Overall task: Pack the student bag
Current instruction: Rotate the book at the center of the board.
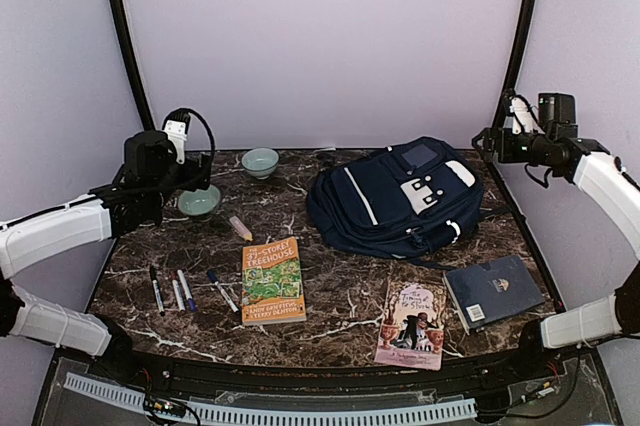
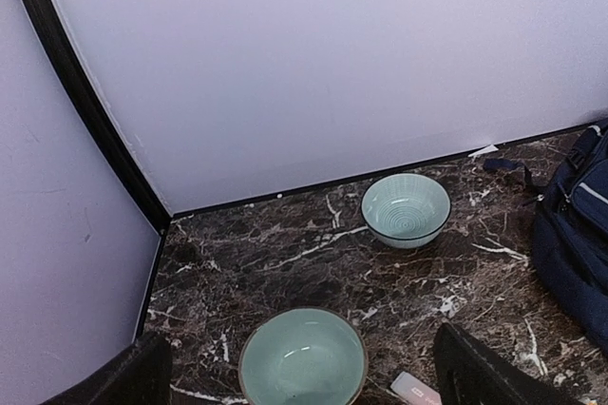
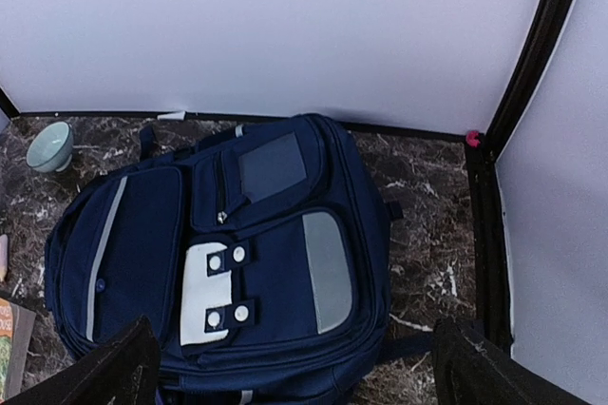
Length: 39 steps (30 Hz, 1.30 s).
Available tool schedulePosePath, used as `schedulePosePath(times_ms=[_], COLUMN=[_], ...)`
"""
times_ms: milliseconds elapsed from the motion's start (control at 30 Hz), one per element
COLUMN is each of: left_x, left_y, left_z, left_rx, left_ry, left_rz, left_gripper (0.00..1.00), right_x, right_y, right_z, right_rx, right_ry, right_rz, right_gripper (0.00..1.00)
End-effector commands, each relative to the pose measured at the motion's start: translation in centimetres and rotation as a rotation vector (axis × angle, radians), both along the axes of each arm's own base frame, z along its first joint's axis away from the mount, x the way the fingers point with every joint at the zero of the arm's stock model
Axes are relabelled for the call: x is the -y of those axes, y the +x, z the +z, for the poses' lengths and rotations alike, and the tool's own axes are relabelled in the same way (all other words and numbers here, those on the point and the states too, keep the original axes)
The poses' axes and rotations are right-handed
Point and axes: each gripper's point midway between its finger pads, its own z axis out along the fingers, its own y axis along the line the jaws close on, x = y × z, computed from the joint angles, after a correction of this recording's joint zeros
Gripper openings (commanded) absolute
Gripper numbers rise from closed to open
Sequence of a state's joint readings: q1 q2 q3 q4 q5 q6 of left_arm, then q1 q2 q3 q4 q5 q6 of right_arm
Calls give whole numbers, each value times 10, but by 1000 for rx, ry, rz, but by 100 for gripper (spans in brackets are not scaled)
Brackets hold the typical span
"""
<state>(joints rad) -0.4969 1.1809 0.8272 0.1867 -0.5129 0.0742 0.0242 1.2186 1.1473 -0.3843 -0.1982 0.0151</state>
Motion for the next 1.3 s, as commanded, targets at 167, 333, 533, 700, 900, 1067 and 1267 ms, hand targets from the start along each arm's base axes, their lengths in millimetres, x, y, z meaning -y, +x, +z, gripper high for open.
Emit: schedulePosePath(times_ms=[167,333,533,700,900,1067,1267], left_x=[-6,36,107,171,220,257,284], left_y=[19,29,43,64,103,125,120], left_z=[-47,-69,-93,-110,-144,-170,-190], left_rx=[-88,-195,-335,-415,-452,-494,-565], left_ry=[-114,-265,-414,-505,-614,-661,-702], left_rz=[-73,-228,-369,-406,-345,-387,-428], left_gripper=[85,76,72,71,73,69,66], right_x=[5,7,15,20,30,35,20], right_y=[9,28,50,61,72,88,109], right_z=[-55,-95,-155,-189,-220,-244,-267], right_rx=[-82,-209,-383,-474,-527,-566,-615], right_ry=[-84,-95,-93,-100,-137,-177,-239], right_rz=[51,60,23,3,-31,-38,16], right_gripper=[92,83,68,64,64,63,61])
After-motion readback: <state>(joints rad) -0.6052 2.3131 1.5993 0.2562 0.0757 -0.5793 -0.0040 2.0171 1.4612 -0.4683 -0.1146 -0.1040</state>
